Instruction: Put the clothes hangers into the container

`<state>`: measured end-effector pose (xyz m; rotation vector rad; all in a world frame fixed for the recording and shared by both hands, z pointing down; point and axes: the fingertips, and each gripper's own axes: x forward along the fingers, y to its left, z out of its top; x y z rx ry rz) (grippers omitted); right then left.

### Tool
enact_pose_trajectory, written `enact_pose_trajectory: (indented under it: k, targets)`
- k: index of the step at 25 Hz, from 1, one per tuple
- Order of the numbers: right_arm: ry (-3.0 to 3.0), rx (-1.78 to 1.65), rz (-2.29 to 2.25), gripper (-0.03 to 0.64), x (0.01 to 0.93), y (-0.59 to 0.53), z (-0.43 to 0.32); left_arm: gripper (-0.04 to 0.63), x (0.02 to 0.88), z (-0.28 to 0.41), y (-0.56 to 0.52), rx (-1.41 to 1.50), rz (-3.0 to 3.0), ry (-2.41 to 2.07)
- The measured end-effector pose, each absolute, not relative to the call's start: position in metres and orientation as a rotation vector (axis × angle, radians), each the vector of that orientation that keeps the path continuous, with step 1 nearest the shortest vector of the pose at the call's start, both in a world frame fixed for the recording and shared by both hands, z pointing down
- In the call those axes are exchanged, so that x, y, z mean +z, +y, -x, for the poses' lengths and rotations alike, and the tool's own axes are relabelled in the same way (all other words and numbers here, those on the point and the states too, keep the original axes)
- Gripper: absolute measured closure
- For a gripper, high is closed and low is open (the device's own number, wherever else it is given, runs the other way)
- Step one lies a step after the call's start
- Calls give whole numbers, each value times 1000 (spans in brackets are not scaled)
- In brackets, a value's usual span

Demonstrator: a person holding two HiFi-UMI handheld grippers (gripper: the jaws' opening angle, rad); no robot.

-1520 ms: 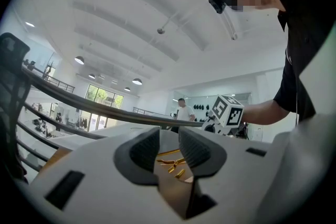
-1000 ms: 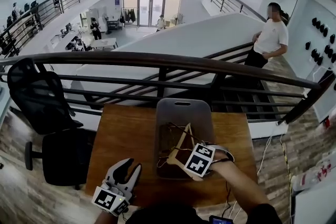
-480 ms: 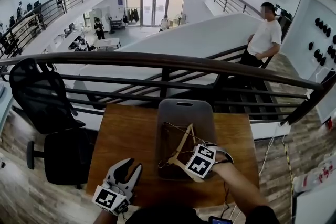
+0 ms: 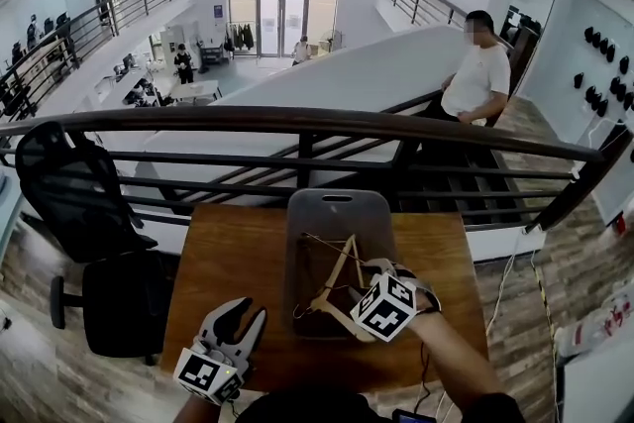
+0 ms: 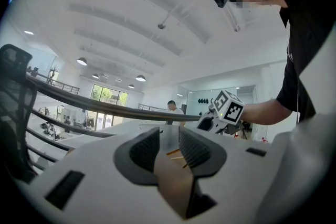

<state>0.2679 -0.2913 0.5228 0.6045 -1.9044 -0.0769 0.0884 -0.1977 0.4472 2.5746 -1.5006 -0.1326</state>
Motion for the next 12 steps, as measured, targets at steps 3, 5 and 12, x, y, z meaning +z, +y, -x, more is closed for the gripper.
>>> enact_pose_trajectory:
  k: [3,5,12]
  targets:
    - [-1997,-90,-707,449,500,-293,-274,477,442,-96,-201,-109,-2597,-1501]
    - [-2078,-93,-814,470,482,-294,-281,477,444,-97,-204,-64,-2598,-1512]
    - [-2345,-33,-1162,565,430,-291,-329,477,438,-105,-212,-35,-2599,-1535]
